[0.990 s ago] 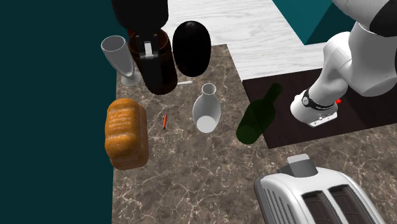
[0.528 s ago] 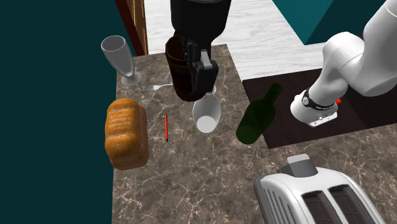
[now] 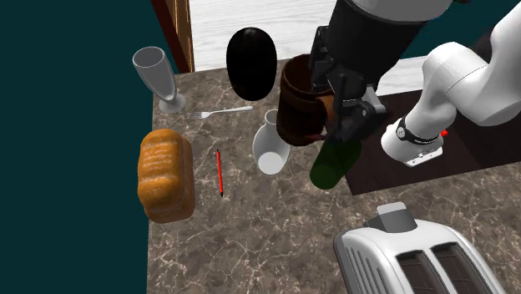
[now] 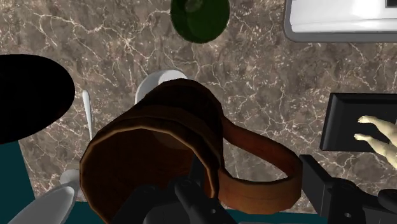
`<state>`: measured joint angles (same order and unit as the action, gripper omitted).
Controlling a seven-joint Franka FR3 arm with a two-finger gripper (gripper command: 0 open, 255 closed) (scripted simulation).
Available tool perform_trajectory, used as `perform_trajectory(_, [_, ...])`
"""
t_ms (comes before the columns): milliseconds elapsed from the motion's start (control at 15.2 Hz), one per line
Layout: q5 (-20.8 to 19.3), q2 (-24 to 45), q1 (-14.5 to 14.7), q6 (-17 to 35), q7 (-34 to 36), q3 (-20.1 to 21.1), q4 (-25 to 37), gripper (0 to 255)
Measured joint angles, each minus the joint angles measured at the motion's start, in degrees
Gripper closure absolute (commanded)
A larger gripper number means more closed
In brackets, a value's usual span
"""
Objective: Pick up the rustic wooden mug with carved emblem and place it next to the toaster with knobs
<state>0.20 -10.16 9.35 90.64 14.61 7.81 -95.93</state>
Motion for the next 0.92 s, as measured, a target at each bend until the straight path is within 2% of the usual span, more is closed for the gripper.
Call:
perform_trajectory(528, [2.78,-13.1,3.28,-0.19,6.91,4.24,-12.71,255])
perform_trajectory(924, [5.63,-20.87,5.81,-2.1,12.21,7.81,-18.21,255])
